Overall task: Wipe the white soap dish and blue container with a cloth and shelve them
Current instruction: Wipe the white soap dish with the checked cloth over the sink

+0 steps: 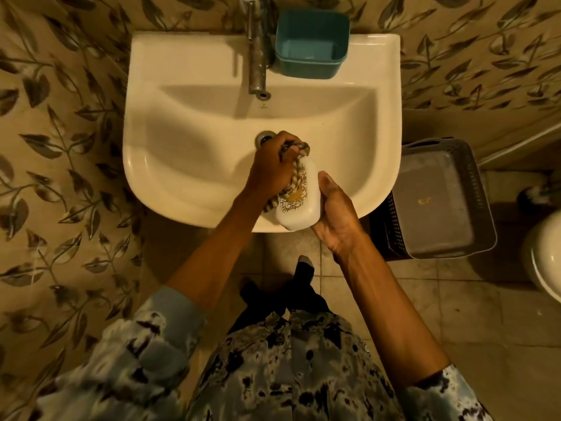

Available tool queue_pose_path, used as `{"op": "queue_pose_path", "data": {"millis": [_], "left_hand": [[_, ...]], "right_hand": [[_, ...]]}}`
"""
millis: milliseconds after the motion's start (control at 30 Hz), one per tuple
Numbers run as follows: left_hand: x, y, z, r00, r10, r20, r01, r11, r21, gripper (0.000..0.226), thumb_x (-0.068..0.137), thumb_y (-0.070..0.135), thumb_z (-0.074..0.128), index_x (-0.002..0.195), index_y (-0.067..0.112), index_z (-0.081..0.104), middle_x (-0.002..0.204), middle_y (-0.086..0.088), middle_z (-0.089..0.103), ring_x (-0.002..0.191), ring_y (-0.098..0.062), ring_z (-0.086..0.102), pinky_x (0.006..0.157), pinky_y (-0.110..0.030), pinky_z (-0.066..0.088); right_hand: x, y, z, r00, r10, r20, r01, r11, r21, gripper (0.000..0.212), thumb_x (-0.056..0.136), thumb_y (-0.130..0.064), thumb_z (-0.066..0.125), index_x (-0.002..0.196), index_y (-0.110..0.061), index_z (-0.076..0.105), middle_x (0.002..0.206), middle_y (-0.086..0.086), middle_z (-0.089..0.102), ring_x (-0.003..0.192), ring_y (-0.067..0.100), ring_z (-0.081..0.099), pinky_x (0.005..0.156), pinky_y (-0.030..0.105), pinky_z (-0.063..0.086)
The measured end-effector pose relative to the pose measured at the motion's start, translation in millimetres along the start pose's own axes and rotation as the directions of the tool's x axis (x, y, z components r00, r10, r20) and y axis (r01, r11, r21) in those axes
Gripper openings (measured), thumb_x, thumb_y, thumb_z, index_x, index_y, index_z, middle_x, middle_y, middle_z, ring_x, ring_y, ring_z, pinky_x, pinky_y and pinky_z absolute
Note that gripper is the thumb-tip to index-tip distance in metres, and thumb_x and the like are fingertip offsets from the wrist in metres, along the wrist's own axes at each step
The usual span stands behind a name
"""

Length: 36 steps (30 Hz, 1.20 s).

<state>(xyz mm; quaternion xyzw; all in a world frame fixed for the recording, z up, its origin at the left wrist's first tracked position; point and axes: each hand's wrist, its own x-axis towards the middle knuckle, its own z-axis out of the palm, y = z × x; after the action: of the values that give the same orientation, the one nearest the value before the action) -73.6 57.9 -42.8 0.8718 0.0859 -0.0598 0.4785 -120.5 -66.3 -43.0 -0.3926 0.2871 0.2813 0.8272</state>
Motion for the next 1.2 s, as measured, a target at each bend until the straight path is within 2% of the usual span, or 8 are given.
{"op": "queue_pose_path", "data": {"millis": [133,267,367,567,800,867,1000,1200], "left_hand": [[-16.5,-11.0,0.0,0.997,-0.032,-0.076,0.028,0.998,-0.058,0.025,0.096,0.018,0.042,0.113,0.006,0.058,0.101,0.000,0.061,0.091,-0.012,0.059,0.071,-0.001,0.043],[-51.8,-1.5,12.1,0.972,-0.197,-0.130,0.160,0.955,-0.249,0.022,0.099,0.019,0.040,0.114,0.010,0.054,0.104,0.000,0.061,0.093,-0.009,0.061,0.081,-0.021,0.052],[-77.1,9.3,22.5,0.978,-0.107,-0.181,0.076,0.983,-0.169,0.019,0.097,0.012,0.045,0.112,0.010,0.055,0.105,0.007,0.058,0.090,0.009,0.054,0.076,-0.003,0.043],[-66.7,3.0,-11.8,0.998,0.046,0.053,-0.040,0.993,-0.112,0.016,0.095,0.008,0.049,0.108,0.011,0.058,0.104,0.005,0.062,0.091,0.000,0.059,0.074,-0.002,0.046],[12.5,-18.9,-103.2,0.945,-0.050,-0.324,-0.005,0.986,-0.169,0.018,0.091,0.008,0.055,0.108,0.005,0.061,0.096,0.001,0.066,0.086,0.002,0.064,0.082,-0.021,0.054],[43.7,-12.7,-121.0,0.936,0.010,-0.351,-0.048,0.994,-0.101,0.020,0.087,0.007,0.059,0.106,0.009,0.063,0.102,-0.003,0.066,0.095,-0.011,0.065,0.090,-0.030,0.054],[108.1,1.8,-145.1,0.923,0.237,-0.304,-0.209,0.970,0.123,0.025,0.081,0.007,0.063,0.102,0.018,0.067,0.102,0.001,0.065,0.097,-0.007,0.062,0.089,-0.016,0.049],[171.6,-1.9,-134.5,0.865,0.450,-0.224,-0.389,0.881,0.270,0.016,0.085,0.010,0.054,0.086,0.012,0.070,0.084,0.010,0.068,0.084,-0.002,0.063,0.078,-0.021,0.049]], "right_hand": [[4.0,-3.6,-0.4,0.998,0.037,0.045,-0.042,0.994,0.105,0.041,0.103,-0.030,0.031,0.133,-0.007,0.047,0.128,0.023,0.057,0.116,0.036,0.057,0.095,0.053,0.050],[13.4,-14.8,-3.2,0.998,0.051,0.042,-0.061,0.956,0.287,0.051,0.101,-0.037,0.031,0.140,-0.007,0.040,0.139,0.025,0.050,0.127,0.039,0.050,0.102,0.056,0.042],[21.3,-26.6,-2.6,0.999,0.014,-0.031,-0.003,0.946,0.325,0.053,0.101,-0.038,0.032,0.141,-0.004,0.040,0.138,0.024,0.050,0.126,0.038,0.050,0.107,0.054,0.038],[31.1,-57.2,-9.7,0.970,-0.112,-0.213,0.163,0.957,0.239,0.040,0.103,-0.032,0.033,0.132,-0.009,0.048,0.107,0.012,0.065,0.093,0.025,0.064,0.091,0.049,0.050],[32.9,-62.0,-23.5,0.972,-0.130,-0.197,0.147,0.986,0.075,0.048,0.099,-0.040,0.037,0.139,-0.015,0.046,0.129,0.014,0.060,0.114,0.029,0.061,0.098,0.053,0.048],[29.8,-55.6,-24.7,0.976,-0.108,-0.187,0.122,0.991,0.061,0.046,0.099,-0.040,0.039,0.137,-0.015,0.049,0.126,0.013,0.063,0.109,0.027,0.065,0.091,0.049,0.054],[25.0,-47.2,-27.7,0.993,-0.063,-0.103,0.065,0.998,0.014,0.050,0.097,-0.044,0.038,0.137,-0.017,0.048,0.127,0.014,0.063,0.112,0.028,0.064,0.080,0.043,0.059],[21.0,-52.0,-32.3,0.996,-0.077,-0.051,0.073,0.994,-0.076,0.054,0.090,-0.045,0.045,0.136,-0.018,0.050,0.128,0.013,0.063,0.116,0.029,0.061,0.089,0.047,0.055]]}}
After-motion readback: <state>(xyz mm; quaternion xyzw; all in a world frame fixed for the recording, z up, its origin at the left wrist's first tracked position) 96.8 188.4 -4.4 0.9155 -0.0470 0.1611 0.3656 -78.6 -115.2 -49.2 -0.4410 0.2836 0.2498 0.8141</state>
